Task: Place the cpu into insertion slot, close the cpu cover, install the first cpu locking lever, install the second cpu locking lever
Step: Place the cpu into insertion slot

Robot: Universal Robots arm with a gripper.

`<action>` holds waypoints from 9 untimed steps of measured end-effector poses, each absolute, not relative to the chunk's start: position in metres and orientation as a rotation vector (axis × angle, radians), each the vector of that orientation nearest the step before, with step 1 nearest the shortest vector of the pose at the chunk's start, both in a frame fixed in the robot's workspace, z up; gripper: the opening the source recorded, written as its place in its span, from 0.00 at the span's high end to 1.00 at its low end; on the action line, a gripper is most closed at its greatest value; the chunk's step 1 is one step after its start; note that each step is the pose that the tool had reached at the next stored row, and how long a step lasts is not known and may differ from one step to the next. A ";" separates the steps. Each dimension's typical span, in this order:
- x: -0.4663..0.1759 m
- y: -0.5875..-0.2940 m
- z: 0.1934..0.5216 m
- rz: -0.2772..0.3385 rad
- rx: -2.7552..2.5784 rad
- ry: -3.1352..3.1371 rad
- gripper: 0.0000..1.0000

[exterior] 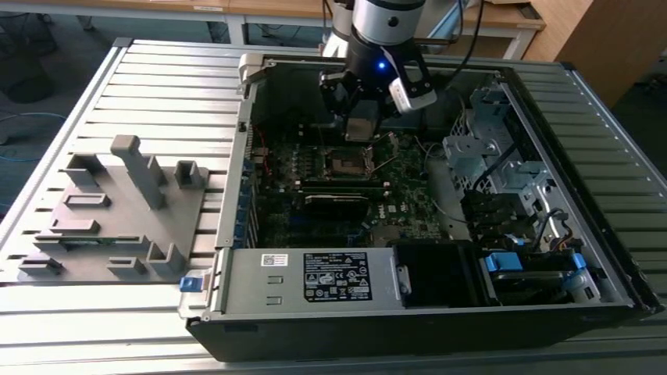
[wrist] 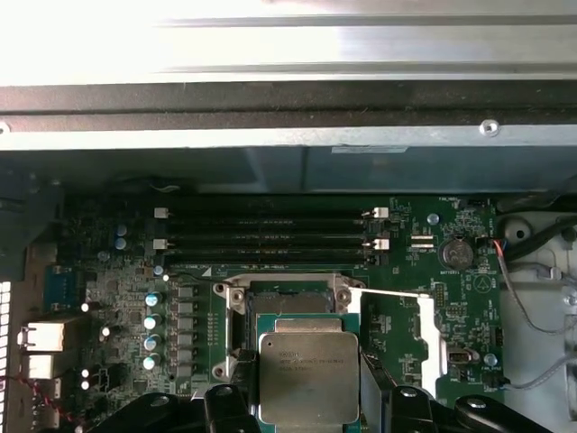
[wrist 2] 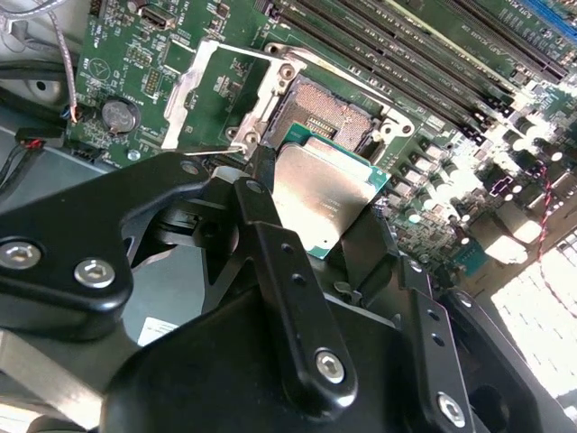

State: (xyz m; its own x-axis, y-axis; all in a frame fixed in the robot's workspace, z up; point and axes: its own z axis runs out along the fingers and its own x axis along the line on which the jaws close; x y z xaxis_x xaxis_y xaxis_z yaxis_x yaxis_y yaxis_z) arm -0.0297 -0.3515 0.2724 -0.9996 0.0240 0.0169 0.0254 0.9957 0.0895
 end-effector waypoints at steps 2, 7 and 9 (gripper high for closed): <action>-0.031 -0.351 0.270 -0.140 -0.038 -3.123 0.46; -0.036 -0.351 0.264 -0.141 -0.035 -3.129 0.46; -0.038 -0.351 0.261 -0.141 -0.034 -3.132 0.46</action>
State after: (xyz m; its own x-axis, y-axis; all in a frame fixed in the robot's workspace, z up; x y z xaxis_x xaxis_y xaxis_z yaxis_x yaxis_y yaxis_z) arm -0.0377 -0.3515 0.2611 -0.9997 0.0213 0.0070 0.0218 0.9957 0.0897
